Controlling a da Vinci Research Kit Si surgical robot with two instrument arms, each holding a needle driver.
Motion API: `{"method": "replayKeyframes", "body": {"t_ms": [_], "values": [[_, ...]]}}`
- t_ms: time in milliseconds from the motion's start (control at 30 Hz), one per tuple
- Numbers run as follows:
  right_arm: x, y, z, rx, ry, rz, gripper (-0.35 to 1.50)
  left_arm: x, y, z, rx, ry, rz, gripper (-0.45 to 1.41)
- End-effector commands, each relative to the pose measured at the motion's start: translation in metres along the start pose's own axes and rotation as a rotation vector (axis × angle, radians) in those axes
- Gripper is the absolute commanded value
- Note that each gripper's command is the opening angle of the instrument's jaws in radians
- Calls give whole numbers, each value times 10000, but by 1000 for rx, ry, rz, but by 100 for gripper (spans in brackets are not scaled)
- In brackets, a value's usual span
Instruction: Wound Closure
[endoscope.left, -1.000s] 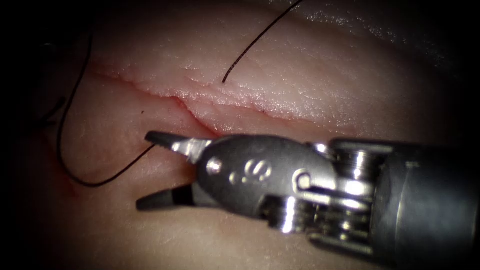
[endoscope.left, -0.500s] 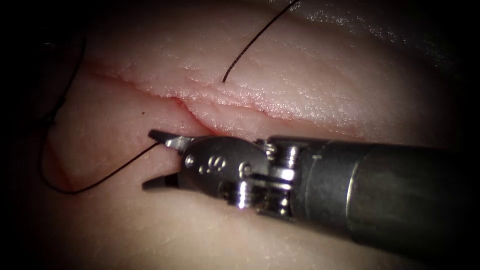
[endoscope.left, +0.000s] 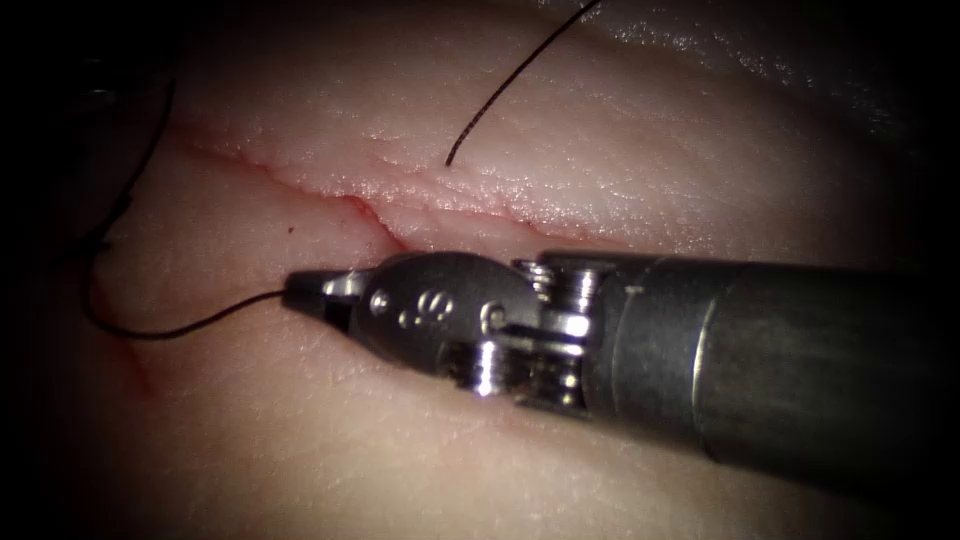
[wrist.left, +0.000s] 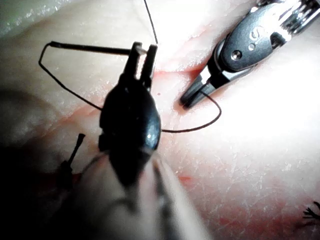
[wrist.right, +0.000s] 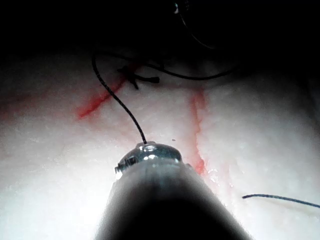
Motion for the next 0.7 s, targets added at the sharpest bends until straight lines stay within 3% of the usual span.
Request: {"method": "replayKeyframes", "body": {"t_ms": [33, 133, 167, 233, 400, 700], "values": [[7, -3, 4, 6, -1, -4, -35, -7, 1, 6, -2, 0, -1, -45], [22, -22, -9, 37, -12, -8, -35, -7, 1, 6, -1, -2, 0, -45], [37, -40, -19, 67, -10, -10, -35, -8, 1, 7, -1, -2, 1, -45], [44, -47, -22, 74, -9, -11, -35, -9, 1, 8, 0, -1, 1, -45], [88, -84, -27, 118, -19, -24, -35, -11, 4, 12, -5, -9, 4, -45], [108, -100, -31, 162, 5, -27, -35, -11, 4, 12, -4, -11, 4, -45]]}}
